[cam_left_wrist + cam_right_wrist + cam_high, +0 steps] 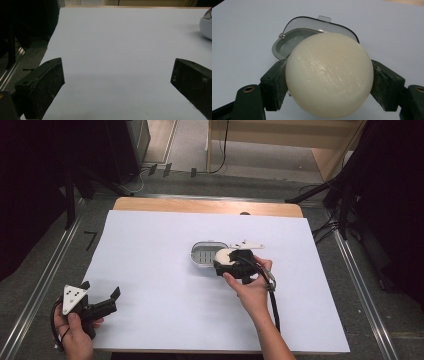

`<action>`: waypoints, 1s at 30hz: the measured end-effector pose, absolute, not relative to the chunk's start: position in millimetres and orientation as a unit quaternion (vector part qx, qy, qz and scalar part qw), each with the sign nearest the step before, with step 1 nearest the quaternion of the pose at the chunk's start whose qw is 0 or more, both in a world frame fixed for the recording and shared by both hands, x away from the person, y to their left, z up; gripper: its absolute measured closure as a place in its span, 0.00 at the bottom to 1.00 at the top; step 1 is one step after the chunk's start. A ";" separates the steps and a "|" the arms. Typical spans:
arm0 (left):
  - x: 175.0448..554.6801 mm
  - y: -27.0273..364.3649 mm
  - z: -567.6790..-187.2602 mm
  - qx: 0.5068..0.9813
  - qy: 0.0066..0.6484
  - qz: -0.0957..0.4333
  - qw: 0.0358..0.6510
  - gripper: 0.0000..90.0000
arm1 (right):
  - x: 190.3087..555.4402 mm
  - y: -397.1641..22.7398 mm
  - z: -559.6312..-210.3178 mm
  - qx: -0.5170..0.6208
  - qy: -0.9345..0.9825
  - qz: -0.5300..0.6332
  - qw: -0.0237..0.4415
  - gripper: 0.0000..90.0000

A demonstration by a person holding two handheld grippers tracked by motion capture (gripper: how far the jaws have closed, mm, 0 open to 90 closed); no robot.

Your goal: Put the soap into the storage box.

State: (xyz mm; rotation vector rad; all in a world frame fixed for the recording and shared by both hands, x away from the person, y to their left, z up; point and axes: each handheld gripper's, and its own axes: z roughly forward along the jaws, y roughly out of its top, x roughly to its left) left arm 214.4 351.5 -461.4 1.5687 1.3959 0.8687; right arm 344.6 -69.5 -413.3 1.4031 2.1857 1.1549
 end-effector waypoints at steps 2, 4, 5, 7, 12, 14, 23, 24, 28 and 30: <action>214.1 350.2 -462.1 0.627 0.556 0.351 0.418 0.00 | 345.8 -68.0 -412.9 0.487 0.761 0.401 0.149 0.28; 214.6 347.4 -462.7 0.638 0.547 0.351 0.412 0.00 | 347.3 -67.5 -412.2 0.487 0.761 0.401 0.148 0.28; 215.9 346.9 -462.7 0.644 0.547 0.347 0.407 0.00 | 347.7 -67.2 -411.9 0.488 0.761 0.401 0.148 0.28; 218.0 347.0 -463.0 0.644 0.555 0.342 0.400 0.00 | 349.0 -66.5 -411.0 0.490 0.759 0.403 0.145 0.28; 216.1 352.8 -463.0 0.629 0.563 0.333 0.421 0.00 | 352.6 -64.4 -410.3 0.490 0.758 0.406 0.141 0.28; 215.4 353.9 -463.0 0.625 0.564 0.332 0.426 0.00 | 353.6 -63.2 -410.2 0.492 0.758 0.405 0.140 0.28; 214.6 353.4 -463.2 0.626 0.558 0.336 0.428 0.00 | 360.3 -60.4 -411.4 0.494 0.758 0.402 0.139 0.28; 214.5 353.3 -463.2 0.626 0.559 0.336 0.428 0.00 | 361.1 -60.1 -411.5 0.495 0.758 0.401 0.139 0.28; 213.8 352.9 -463.1 0.627 0.556 0.339 0.427 0.00 | 364.5 -57.2 -412.6 0.496 0.758 0.400 0.137 0.28; 213.2 352.2 -463.3 0.626 0.554 0.342 0.430 0.00 | 365.9 -55.4 -413.3 0.495 0.760 0.398 0.137 0.28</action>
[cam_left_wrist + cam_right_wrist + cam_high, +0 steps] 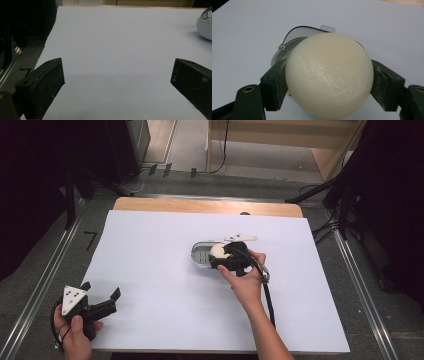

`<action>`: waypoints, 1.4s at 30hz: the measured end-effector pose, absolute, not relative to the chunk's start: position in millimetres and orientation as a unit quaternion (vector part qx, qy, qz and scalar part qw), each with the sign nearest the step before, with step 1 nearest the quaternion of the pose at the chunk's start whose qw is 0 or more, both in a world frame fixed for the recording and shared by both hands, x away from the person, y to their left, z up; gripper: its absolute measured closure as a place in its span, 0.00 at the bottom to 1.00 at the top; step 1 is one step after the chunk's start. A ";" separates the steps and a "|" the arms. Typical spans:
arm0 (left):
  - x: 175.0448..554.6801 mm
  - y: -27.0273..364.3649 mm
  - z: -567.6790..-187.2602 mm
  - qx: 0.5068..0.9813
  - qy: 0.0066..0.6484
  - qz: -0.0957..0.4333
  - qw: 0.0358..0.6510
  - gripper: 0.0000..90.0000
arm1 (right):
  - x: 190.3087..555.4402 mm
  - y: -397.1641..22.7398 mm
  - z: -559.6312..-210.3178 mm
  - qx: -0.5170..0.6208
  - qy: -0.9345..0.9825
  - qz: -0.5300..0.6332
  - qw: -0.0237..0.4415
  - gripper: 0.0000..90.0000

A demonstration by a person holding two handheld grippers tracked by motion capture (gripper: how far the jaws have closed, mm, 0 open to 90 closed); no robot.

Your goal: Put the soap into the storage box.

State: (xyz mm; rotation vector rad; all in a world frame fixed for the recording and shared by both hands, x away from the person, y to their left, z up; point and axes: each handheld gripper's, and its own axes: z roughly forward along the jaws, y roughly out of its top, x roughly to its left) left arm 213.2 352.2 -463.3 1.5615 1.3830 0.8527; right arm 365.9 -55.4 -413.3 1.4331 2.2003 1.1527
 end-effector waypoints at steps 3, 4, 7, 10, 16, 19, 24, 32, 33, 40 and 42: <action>211.7 350.9 -463.1 0.628 0.548 0.349 0.429 0.00 | 369.1 -52.5 -415.0 0.497 0.761 0.395 0.136 0.28; 210.8 350.1 -463.1 0.629 0.544 0.355 0.427 0.00 | 370.4 -51.7 -415.6 0.499 0.760 0.394 0.135 0.28; 208.3 346.5 -463.4 0.628 0.535 0.373 0.424 0.00 | 373.9 -49.3 -416.4 0.502 0.760 0.390 0.135 0.28; 207.3 343.8 -463.6 0.632 0.529 0.382 0.418 0.00 | 377.3 -46.2 -416.9 0.502 0.761 0.388 0.134 0.28; 202.9 342.9 -463.9 0.630 0.515 0.398 0.425 0.00 | 382.4 -41.5 -419.2 0.505 0.763 0.382 0.130 0.28; 201.1 343.9 -464.1 0.626 0.511 0.399 0.434 0.00 | 384.8 -39.7 -421.1 0.504 0.765 0.379 0.130 0.28; 199.0 346.1 -464.3 0.612 0.516 0.401 0.445 0.00 | 387.7 -37.4 -421.4 0.509 0.763 0.377 0.126 0.28; 198.7 346.5 -464.4 0.613 0.513 0.399 0.449 0.00 | 393.0 -35.3 -421.3 0.508 0.767 0.372 0.125 0.28; 198.7 346.6 -464.4 0.612 0.514 0.399 0.448 0.00 | 393.6 -34.7 -421.1 0.510 0.766 0.371 0.125 0.28; 199.8 344.9 -464.3 0.614 0.516 0.405 0.438 0.00 | 396.1 -32.6 -424.7 0.512 0.767 0.367 0.121 0.28; 199.1 345.9 -464.3 0.612 0.517 0.402 0.444 0.00 | 396.3 -31.1 -426.4 0.512 0.768 0.365 0.121 0.28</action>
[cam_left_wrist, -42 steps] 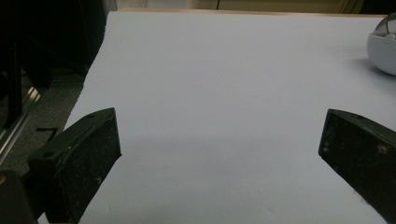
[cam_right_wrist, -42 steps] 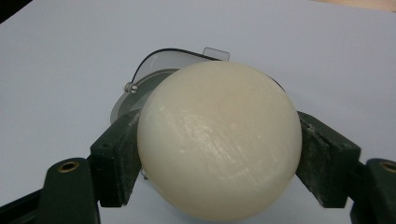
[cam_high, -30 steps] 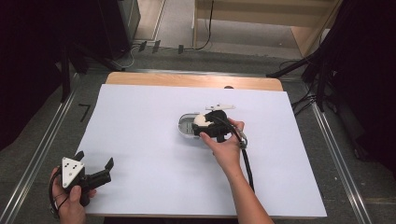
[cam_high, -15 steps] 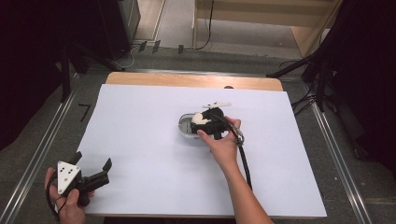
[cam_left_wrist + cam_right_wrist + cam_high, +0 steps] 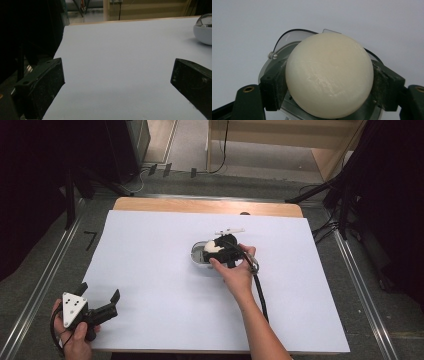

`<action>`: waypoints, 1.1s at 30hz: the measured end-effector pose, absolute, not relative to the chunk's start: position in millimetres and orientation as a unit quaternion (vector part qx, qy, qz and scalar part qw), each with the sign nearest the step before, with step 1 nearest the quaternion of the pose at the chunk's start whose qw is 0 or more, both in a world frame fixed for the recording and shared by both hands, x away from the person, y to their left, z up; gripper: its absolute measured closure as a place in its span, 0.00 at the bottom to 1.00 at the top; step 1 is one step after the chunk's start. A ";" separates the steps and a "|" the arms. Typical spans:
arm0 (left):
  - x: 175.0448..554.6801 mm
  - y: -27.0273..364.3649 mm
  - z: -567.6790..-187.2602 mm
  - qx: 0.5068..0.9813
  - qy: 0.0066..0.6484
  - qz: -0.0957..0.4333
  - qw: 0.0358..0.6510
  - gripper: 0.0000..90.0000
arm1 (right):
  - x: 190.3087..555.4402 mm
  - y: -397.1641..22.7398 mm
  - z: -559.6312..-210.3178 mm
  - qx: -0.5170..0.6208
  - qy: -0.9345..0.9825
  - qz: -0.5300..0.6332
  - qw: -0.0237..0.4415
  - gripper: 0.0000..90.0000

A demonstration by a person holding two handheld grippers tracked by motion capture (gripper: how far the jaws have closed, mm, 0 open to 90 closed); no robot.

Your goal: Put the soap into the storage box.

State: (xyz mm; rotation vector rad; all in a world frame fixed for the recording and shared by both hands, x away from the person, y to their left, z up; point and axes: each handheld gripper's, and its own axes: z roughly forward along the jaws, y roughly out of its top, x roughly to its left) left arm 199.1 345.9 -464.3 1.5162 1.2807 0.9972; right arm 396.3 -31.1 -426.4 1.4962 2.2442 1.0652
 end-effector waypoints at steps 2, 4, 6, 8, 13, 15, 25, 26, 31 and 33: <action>198.6 347.0 -464.3 0.609 0.516 0.401 0.449 0.00 | 396.7 -30.3 -427.5 0.511 0.769 0.363 0.121 0.28; 198.8 347.0 -464.2 0.606 0.520 0.400 0.449 0.00 | 397.1 -29.5 -428.0 0.512 0.770 0.363 0.118 0.28; 199.2 347.3 -464.3 0.607 0.521 0.399 0.450 0.00 | 397.4 -29.0 -428.9 0.513 0.769 0.363 0.116 0.28; 199.5 347.4 -464.2 0.608 0.521 0.399 0.447 0.00 | 397.9 -28.7 -430.1 0.513 0.770 0.361 0.115 0.28; 199.6 347.1 -464.3 0.610 0.520 0.400 0.445 0.00 | 399.5 -27.4 -434.1 0.517 0.773 0.352 0.104 0.27; 199.7 347.3 -464.2 0.609 0.521 0.398 0.445 0.00 | 399.9 -27.1 -435.1 0.520 0.772 0.349 0.103 0.27; 199.8 347.7 -464.1 0.611 0.522 0.396 0.445 0.00 | 398.6 -30.7 -430.6 0.522 0.759 0.375 0.105 0.24; 199.8 347.8 -464.0 0.611 0.522 0.396 0.445 0.00 | 397.9 -31.1 -428.8 0.522 0.756 0.379 0.106 0.24; 199.9 347.5 -464.1 0.611 0.521 0.396 0.445 0.00 | 395.5 -33.7 -424.6 0.520 0.755 0.385 0.107 0.23; 199.9 347.4 -464.2 0.611 0.522 0.397 0.445 0.00 | 394.4 -35.1 -423.2 0.521 0.753 0.388 0.107 0.23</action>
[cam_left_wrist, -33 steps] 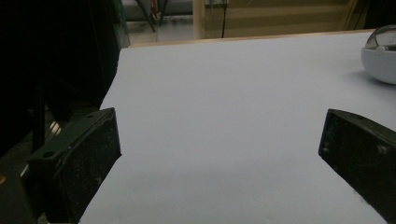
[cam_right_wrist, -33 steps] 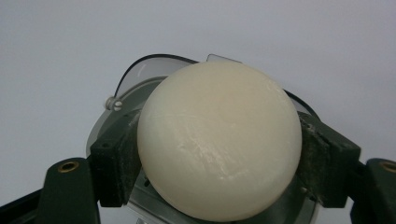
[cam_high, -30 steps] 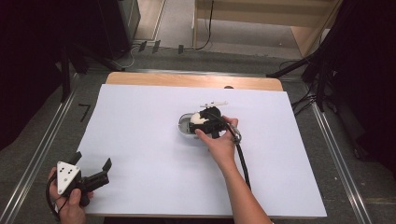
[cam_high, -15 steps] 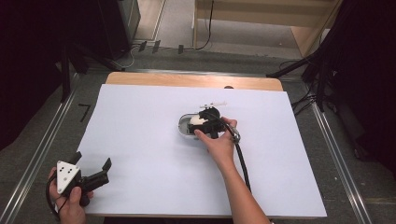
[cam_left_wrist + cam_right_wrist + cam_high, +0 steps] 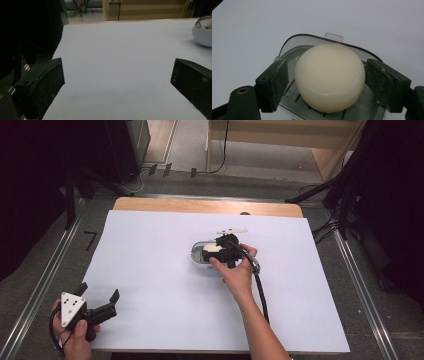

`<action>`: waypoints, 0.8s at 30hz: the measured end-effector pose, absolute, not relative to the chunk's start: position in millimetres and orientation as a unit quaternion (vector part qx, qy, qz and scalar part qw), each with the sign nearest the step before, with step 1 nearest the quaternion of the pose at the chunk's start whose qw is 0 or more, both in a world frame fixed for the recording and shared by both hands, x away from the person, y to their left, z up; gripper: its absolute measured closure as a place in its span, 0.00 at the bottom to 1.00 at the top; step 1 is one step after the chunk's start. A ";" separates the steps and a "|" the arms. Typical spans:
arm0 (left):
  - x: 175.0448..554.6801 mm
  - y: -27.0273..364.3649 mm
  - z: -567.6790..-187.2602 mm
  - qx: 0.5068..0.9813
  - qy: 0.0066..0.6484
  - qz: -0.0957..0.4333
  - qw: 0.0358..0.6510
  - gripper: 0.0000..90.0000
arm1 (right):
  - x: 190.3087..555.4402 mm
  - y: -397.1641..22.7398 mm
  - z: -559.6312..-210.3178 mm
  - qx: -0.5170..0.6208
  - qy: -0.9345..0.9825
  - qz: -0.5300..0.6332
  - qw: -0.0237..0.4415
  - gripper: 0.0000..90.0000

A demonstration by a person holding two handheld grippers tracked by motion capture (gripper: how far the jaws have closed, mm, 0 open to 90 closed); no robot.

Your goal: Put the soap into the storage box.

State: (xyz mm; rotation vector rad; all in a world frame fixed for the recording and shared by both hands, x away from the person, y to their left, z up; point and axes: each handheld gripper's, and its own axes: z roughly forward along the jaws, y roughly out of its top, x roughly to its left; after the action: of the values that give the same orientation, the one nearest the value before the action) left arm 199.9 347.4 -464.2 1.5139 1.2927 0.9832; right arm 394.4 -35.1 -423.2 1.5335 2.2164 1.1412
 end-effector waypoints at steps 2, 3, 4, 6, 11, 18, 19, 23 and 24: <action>200.0 347.3 -464.2 0.611 0.522 0.396 0.445 0.00 | 394.0 -36.6 -422.1 0.522 0.750 0.392 0.109 0.23; 199.9 347.2 -464.2 0.611 0.522 0.396 0.445 0.00 | 393.7 -37.5 -421.3 0.522 0.749 0.394 0.108 0.23; 200.0 347.2 -464.2 0.611 0.522 0.396 0.445 0.00 | 393.5 -38.3 -420.6 0.523 0.748 0.395 0.108 0.23; 200.1 347.2 -464.3 0.610 0.521 0.396 0.446 0.00 | 393.2 -40.2 -419.3 0.522 0.747 0.397 0.110 0.23; 200.0 347.1 -464.2 0.611 0.522 0.396 0.445 0.00 | 390.4 -46.9 -416.1 0.524 0.742 0.404 0.109 0.23; 200.1 347.0 -464.4 0.610 0.521 0.397 0.446 0.00 | 381.8 -61.6 -415.4 0.523 0.739 0.410 0.114 0.23; 200.1 347.0 -464.4 0.610 0.521 0.397 0.445 0.00 | 380.6 -64.6 -415.6 0.524 0.737 0.411 0.115 0.23; 200.2 346.7 -464.4 0.610 0.521 0.397 0.445 0.00 | 375.0 -78.2 -417.6 0.526 0.734 0.415 0.113 0.25; 200.2 346.7 -464.4 0.610 0.521 0.398 0.445 0.00 | 373.6 -81.1 -417.9 0.527 0.733 0.415 0.114 0.24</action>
State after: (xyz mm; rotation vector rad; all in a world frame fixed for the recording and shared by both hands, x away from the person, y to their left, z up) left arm 200.2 346.7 -464.4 1.5130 1.2921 0.9854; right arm 373.6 -81.1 -417.9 1.5442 2.1496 1.2166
